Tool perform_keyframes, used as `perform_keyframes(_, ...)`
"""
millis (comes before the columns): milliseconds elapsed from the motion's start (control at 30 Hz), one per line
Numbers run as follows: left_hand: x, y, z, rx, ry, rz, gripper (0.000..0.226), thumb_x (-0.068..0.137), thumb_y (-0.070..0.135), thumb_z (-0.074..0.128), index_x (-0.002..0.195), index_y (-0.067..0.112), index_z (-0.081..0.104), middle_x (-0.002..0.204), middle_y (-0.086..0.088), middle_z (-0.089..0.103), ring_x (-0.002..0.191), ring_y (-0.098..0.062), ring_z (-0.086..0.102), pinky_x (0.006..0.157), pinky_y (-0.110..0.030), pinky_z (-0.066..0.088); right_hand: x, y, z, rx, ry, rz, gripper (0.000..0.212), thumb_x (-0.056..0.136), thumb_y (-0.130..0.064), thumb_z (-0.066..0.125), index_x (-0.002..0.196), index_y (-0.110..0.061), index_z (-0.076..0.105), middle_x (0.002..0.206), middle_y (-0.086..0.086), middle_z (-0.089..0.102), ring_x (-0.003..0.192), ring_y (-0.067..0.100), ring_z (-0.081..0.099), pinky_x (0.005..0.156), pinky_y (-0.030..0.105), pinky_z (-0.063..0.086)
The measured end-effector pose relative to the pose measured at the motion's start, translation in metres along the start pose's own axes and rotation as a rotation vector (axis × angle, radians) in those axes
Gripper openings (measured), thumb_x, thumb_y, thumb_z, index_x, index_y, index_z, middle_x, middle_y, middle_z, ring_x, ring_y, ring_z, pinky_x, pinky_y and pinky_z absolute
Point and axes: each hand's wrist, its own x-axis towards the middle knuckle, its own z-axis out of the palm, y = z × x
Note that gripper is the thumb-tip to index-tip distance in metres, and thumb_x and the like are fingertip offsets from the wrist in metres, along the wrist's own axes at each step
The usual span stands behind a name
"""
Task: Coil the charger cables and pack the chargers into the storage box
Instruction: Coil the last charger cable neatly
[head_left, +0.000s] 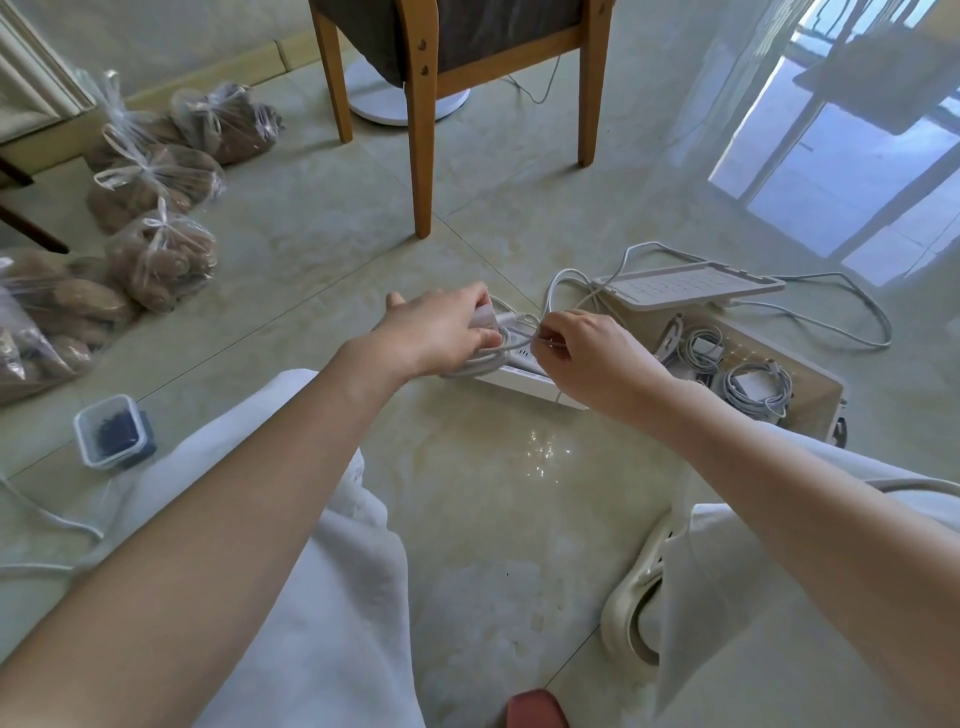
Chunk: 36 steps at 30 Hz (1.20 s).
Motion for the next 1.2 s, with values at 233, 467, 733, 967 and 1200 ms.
perform_keyframes(233,-0.004,-0.002,-0.003,0.175,0.499,0.015,0.025,0.097,0.035,0.049,0.116,0.019,0.045,0.11,0.001,0.06,0.11,-0.025,0.048,0.085,-0.039,0.027,0.007,0.034,0.007,0.074,-0.149,0.07,0.019,0.095,-0.012,0.038,0.08,-0.02,0.045,0.088,0.004,0.059,0.08,0.027,0.052,0.072,0.035,0.042)
perform_keyframes(467,0.007,-0.01,0.003,0.029,0.477,-0.18,0.033,0.098,0.036,0.043,0.118,0.009,0.041,0.122,-0.01,0.057,0.112,-0.034,0.054,0.092,-0.044,0.032,0.002,0.001,-0.006,0.011,0.13,-0.008,0.025,0.097,-0.025,0.039,0.096,-0.018,0.063,0.088,0.008,0.068,0.078,0.031,0.061,0.07,0.038,0.049)
perform_keyframes(733,0.016,-0.001,0.007,-0.626,0.375,-0.316,0.027,0.098,0.035,0.045,0.097,0.007,0.047,0.106,-0.014,0.059,0.097,-0.03,0.056,0.075,-0.033,0.038,-0.027,-0.034,0.003,0.127,-0.013,-0.157,0.028,0.1,-0.028,0.031,0.116,-0.018,0.052,0.108,0.005,0.066,0.089,0.031,0.061,0.075,0.037,0.048)
perform_keyframes(967,0.006,0.01,-0.004,-1.353,0.106,-0.35,0.033,0.101,0.029,0.038,0.083,0.015,0.063,0.084,-0.009,0.064,0.073,-0.02,0.061,0.075,-0.038,0.053,-0.038,-0.033,0.015,0.06,-0.202,-0.198,0.015,0.099,-0.014,0.033,0.106,-0.013,0.046,0.1,0.005,0.061,0.083,0.028,0.055,0.071,0.036,0.043)
perform_keyframes(1200,0.005,0.014,-0.011,-1.505,-0.084,-0.335,0.033,0.095,0.026,0.033,0.083,0.015,0.062,0.082,-0.008,0.061,0.077,-0.022,0.056,0.067,-0.032,0.046,-0.022,-0.013,0.012,-0.126,-0.222,-0.189,0.02,0.095,-0.007,0.035,0.104,-0.017,0.049,0.104,0.0,0.057,0.078,0.017,0.039,0.064,0.028,0.028)
